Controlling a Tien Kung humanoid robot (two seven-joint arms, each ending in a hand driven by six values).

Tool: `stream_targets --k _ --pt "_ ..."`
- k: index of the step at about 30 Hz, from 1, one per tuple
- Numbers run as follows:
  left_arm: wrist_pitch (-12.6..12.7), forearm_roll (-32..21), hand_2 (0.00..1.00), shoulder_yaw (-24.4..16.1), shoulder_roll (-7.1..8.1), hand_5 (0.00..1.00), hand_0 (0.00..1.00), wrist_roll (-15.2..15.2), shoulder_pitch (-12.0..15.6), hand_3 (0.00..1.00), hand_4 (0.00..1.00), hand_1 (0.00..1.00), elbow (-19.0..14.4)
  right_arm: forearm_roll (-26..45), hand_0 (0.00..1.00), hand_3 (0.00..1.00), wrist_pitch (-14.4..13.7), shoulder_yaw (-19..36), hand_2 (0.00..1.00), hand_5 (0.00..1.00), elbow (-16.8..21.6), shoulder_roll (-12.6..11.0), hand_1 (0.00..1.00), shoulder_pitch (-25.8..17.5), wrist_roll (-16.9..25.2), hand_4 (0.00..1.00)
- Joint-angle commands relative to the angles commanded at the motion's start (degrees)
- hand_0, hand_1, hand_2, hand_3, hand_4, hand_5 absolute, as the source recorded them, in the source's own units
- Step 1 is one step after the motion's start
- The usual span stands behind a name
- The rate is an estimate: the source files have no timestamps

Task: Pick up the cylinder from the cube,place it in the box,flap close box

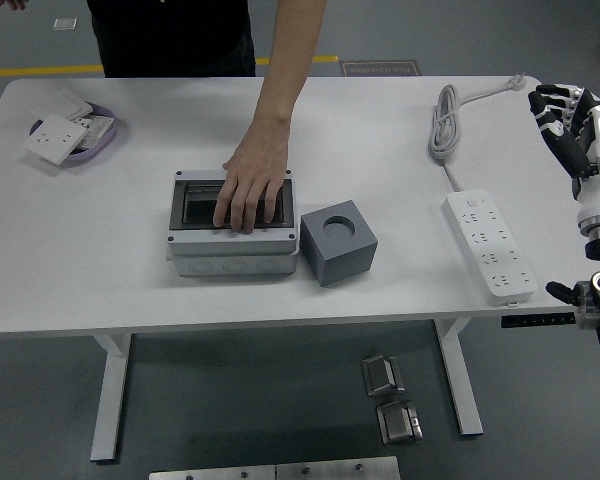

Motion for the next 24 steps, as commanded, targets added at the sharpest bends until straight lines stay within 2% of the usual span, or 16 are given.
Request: stream_targets --k 4,5,8,13,18,24 --pt "-1.18 1.51 0.55 -0.64 0.6 0.188 0.574 1.06 -0.37 0.573 0.601 0.578 0.0 0.93 0.747 0.63 -0.4 -0.61 0.624 0.593 -0.3 0.42 0.635 -0.24 0.09 0.89" --pt "-1.57 2.04 0.55 -0.78 0.74 0.183 0.574 1.57 -0.45 0.573 0.604 0.577 0.0 1.34 0.632 0.659 -0.58 -0.87 0.643 0.472 -0.41 0.56 0.631 -0.31 0.2 0.86" --pt "-2.31 3.57 0.55 -1.43 1.11 0.183 0.574 2.55 -0.66 0.573 0.604 0.577 0.0 2.35 0.632 0.659 -0.97 -1.81 0.643 0.472 -0.66 1.19 0.631 -0.55 0.52 0.86" --pt "-2.36 3.92 0.551 -1.97 1.26 0.183 0.574 2.4 -0.74 0.577 0.61 0.578 0.0 2.8 0.621 0.658 -1.05 -2.59 0.642 0.501 -0.85 1.73 0.631 -0.77 0.61 0.857" --pt "-1.42 3.39 0.558 -2.22 1.28 0.199 0.576 0.54 -0.73 0.584 0.639 0.589 0.0 2.63 0.633 0.664 -1.0 -2.36 0.635 0.509 -0.78 1.59 0.625 -0.61 0.42 0.841" --pt "-0.74 3.36 0.555 -2.16 1.66 0.201 0.575 0.57 -0.84 0.581 0.639 0.585 0.0 2.25 0.648 0.654 -0.93 -1.91 0.627 0.513 -0.77 1.48 0.623 -0.51 0.15 0.838"
